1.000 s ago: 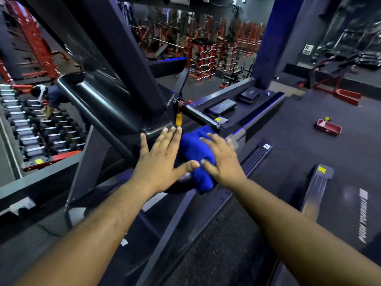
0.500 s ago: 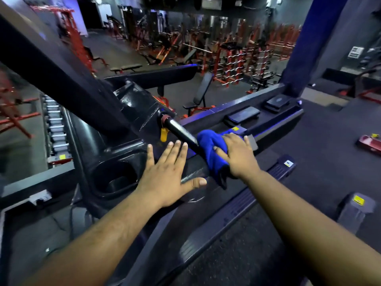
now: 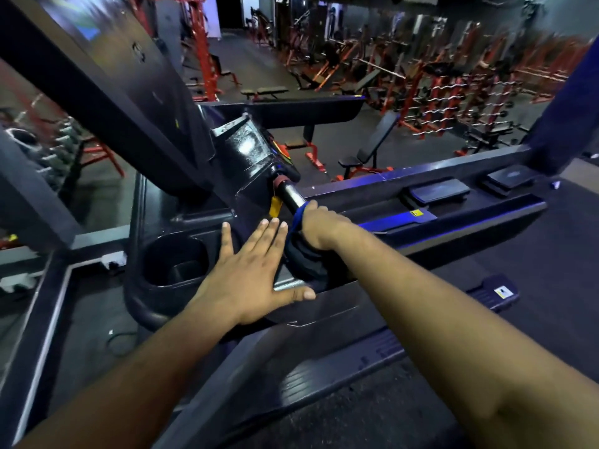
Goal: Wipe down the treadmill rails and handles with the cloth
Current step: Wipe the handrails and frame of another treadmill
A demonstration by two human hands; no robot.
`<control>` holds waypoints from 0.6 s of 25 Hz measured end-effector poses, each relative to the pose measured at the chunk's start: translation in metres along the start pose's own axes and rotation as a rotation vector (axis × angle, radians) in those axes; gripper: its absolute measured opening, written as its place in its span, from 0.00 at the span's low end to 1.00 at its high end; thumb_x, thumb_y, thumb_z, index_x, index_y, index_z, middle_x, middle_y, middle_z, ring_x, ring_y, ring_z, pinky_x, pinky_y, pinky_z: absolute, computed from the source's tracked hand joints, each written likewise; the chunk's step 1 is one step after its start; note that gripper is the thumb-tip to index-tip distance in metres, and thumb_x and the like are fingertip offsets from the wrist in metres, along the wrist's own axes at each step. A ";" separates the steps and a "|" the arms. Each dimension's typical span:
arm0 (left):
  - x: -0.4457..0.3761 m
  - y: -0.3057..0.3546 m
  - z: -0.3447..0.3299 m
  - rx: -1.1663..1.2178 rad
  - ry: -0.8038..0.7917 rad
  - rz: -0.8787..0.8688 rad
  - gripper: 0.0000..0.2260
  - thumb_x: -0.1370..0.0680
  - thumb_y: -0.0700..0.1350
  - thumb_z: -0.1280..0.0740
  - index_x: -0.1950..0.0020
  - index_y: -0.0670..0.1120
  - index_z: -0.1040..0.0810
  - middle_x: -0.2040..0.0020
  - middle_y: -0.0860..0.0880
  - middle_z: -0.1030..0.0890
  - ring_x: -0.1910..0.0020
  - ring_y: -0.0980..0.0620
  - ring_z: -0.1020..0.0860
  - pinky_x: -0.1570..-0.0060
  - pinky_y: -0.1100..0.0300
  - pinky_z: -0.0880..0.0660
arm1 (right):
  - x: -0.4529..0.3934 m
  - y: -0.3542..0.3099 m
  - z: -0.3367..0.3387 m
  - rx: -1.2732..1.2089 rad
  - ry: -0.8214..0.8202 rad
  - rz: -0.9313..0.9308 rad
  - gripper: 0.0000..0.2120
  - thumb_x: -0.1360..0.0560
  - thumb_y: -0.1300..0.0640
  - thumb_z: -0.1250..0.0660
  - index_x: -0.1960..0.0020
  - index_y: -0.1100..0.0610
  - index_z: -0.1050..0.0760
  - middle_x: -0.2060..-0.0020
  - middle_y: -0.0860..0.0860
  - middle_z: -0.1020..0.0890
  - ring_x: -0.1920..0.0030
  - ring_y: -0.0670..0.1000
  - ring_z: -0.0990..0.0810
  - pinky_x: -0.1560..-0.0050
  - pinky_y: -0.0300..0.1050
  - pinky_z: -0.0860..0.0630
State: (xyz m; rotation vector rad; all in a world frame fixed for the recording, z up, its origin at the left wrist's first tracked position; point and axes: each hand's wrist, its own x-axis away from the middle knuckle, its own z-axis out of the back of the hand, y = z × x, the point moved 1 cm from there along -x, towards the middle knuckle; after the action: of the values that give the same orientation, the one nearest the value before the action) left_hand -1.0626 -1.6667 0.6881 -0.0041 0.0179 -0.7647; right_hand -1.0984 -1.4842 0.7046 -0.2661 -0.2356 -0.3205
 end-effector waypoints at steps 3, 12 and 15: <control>0.004 0.000 0.000 0.014 0.007 0.006 0.54 0.34 0.82 0.64 0.21 0.47 0.68 0.19 0.50 0.65 0.22 0.56 0.67 0.27 0.34 0.68 | 0.025 0.024 -0.001 0.025 -0.004 0.144 0.38 0.19 0.38 0.45 0.19 0.53 0.58 0.20 0.57 0.48 0.22 0.60 0.43 0.26 0.63 0.42; 0.000 -0.003 -0.003 0.039 -0.001 -0.012 0.55 0.34 0.83 0.63 0.21 0.45 0.69 0.20 0.48 0.66 0.22 0.53 0.67 0.28 0.32 0.66 | 0.040 0.022 -0.011 0.007 0.247 -0.062 0.18 0.20 0.49 0.41 0.34 0.57 0.30 0.39 0.59 0.21 0.40 0.62 0.23 0.41 0.54 0.29; -0.001 -0.002 -0.002 0.019 -0.015 -0.010 0.55 0.35 0.83 0.64 0.21 0.45 0.69 0.20 0.48 0.67 0.22 0.53 0.67 0.28 0.32 0.66 | -0.007 -0.003 -0.003 -0.053 0.305 -0.026 0.22 0.21 0.54 0.38 0.29 0.59 0.33 0.38 0.61 0.23 0.39 0.64 0.24 0.43 0.55 0.27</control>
State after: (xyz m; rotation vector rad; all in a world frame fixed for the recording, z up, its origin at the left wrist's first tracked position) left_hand -1.0645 -1.6673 0.6859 0.0079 -0.0032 -0.7751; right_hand -1.1057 -1.4853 0.7006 -0.2627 0.0699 -0.3883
